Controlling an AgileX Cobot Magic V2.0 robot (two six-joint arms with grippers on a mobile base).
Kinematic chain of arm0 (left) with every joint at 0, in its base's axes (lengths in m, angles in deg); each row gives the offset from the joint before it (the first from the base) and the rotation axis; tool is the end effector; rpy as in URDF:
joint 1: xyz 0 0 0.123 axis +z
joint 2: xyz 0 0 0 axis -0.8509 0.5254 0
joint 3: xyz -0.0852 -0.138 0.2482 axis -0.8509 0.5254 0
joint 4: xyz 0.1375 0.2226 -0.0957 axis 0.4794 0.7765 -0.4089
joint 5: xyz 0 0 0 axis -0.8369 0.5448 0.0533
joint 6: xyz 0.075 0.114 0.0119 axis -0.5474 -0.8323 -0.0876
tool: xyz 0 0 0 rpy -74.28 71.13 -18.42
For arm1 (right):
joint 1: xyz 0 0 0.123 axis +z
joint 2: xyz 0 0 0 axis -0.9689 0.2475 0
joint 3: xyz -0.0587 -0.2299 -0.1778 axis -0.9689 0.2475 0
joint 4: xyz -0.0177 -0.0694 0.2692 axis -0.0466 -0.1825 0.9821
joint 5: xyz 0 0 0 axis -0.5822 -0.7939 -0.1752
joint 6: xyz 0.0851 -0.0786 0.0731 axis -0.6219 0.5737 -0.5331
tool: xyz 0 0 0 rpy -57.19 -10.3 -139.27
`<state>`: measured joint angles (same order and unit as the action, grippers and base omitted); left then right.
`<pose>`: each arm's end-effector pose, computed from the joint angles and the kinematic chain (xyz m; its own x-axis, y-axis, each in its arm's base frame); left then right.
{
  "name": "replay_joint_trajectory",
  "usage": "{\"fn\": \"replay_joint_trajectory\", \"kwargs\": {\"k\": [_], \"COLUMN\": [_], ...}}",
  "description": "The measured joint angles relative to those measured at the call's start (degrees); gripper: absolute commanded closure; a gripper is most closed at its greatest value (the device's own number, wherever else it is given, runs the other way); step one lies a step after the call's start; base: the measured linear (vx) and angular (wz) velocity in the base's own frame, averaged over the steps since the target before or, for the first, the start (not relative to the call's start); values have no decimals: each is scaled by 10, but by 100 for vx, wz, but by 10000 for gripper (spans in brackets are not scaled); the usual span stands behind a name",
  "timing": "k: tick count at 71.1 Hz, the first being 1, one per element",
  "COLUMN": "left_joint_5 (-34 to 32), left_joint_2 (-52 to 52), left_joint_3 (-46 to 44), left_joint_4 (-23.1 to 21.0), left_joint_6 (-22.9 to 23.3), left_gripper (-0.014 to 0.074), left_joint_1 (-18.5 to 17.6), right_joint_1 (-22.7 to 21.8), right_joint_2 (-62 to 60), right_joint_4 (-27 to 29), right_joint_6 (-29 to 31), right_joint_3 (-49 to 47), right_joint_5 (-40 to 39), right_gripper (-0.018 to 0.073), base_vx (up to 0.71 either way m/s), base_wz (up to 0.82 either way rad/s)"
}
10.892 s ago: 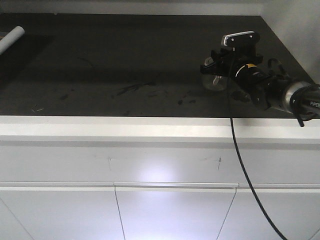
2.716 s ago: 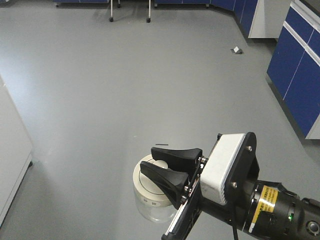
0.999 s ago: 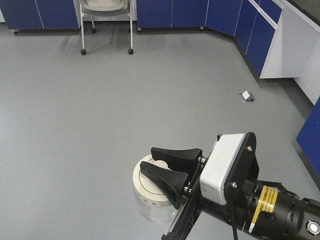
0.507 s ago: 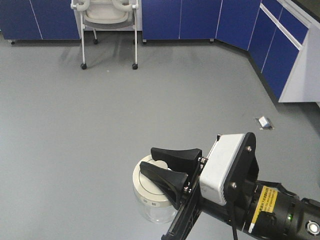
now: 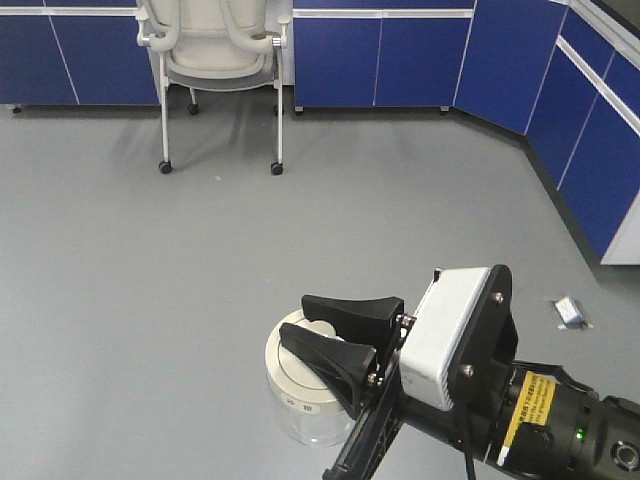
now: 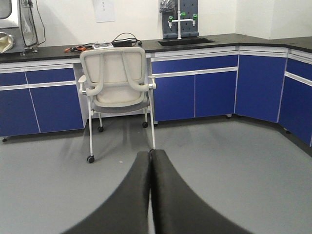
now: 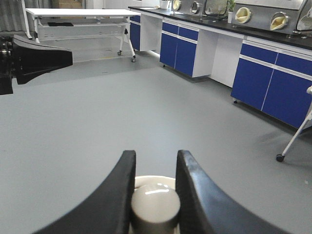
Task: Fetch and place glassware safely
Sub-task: 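Hold the jar while the base approaches the black-topped bench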
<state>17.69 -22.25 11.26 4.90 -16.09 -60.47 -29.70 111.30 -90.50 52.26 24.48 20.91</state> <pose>0.1676 -0.0103 0.2430 -0.0271 0.0515 -0.9983 0.0678 0.9965 0.0496 0.1842 0.2300 0.2548 0.0230 -0.1072 -0.9940 -0.8449 0.5295 -0.0767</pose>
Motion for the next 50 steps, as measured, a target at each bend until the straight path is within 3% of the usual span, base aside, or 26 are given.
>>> {"fn": "replay_joint_trajectory", "kwargs": {"k": [50], "left_joint_5": [0], "left_joint_2": [0], "left_joint_3": [0], "left_joint_4": [0], "left_joint_6": [0], "left_gripper": [603], "left_joint_1": [0], "right_joint_1": [0], "right_joint_2": [0], "right_joint_4": [0], "right_joint_6": [0], "right_joint_3": [0], "right_joint_5": [0], "right_gripper": [563], "base_vx": [55], "base_wz": [1]}}
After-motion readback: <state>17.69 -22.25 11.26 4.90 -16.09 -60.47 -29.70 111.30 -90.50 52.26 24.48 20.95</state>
